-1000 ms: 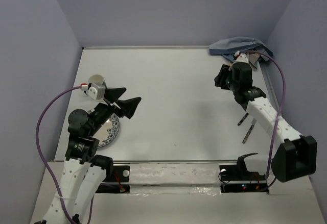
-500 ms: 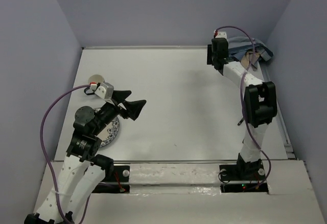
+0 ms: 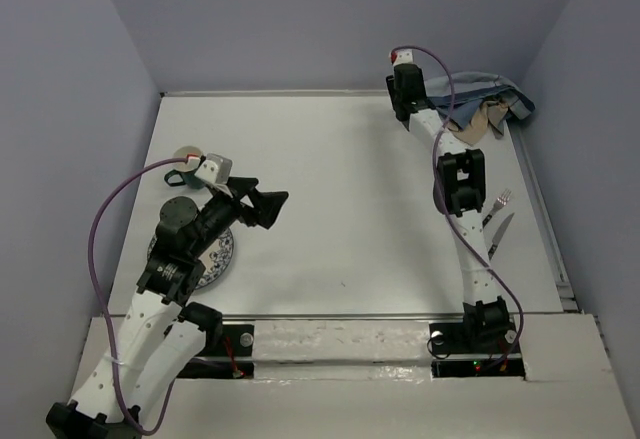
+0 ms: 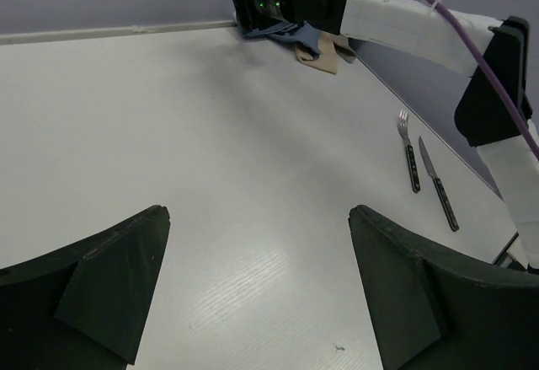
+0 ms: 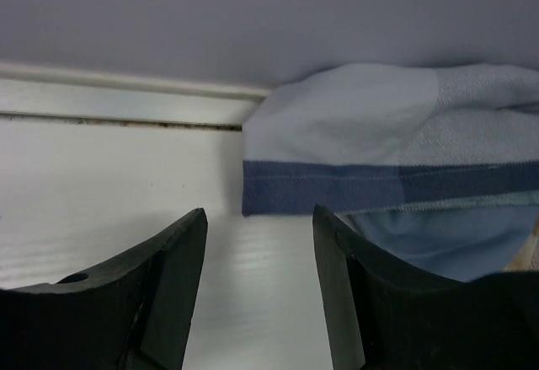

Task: Set the dinner table for one person

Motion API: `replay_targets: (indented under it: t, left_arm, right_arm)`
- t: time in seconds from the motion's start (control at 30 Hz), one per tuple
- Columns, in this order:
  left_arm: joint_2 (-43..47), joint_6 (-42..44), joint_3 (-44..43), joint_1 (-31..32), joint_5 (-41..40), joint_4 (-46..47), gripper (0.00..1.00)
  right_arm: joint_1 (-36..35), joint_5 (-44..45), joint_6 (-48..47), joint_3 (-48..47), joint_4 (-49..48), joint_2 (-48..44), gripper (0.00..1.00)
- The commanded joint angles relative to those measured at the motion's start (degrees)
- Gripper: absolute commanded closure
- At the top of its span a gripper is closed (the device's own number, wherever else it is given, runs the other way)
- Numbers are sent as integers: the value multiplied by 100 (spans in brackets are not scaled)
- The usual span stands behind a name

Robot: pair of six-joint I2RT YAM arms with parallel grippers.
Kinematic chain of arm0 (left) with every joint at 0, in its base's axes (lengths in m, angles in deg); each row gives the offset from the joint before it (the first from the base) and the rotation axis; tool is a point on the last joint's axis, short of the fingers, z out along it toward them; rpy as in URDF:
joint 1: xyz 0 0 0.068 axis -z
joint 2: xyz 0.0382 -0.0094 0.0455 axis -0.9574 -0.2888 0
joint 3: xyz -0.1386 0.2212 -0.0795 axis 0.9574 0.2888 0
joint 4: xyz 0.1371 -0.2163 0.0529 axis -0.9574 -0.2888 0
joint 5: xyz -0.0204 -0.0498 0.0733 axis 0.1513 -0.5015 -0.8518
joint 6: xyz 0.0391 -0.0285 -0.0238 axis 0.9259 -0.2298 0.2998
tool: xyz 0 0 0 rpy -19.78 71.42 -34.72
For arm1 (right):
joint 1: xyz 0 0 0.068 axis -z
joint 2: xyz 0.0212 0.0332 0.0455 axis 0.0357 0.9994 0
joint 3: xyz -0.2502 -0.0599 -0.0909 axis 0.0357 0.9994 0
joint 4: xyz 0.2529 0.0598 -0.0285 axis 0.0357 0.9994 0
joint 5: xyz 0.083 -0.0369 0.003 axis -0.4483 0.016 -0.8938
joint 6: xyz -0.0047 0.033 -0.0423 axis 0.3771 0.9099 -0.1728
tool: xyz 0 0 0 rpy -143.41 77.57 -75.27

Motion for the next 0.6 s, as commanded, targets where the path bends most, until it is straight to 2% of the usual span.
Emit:
replay_targets:
  t: [0.0,0.07,0.33,0.5,0.57]
  left_arm:
    - [-153,68,-209,-5,17,174,1]
    - [-197,59,-209,-66,79,210,1]
    - [-320,24,-200,-304,272,324,1]
    - [-381,6,-191,-400,317,359,1]
    - [-382,15,-191,-418,325,368,1]
  right_arm:
    - [71,167,-712,-1394,-130,783,41]
    - [71,123,-958,-1763,-243,1126,40]
    - [124,211,-1460,-1704,-964,1531,43]
    - [177,290,-1565,-1669,-1343,1716,52]
    - [238,334,-1662,-1590,-1544,1716,60]
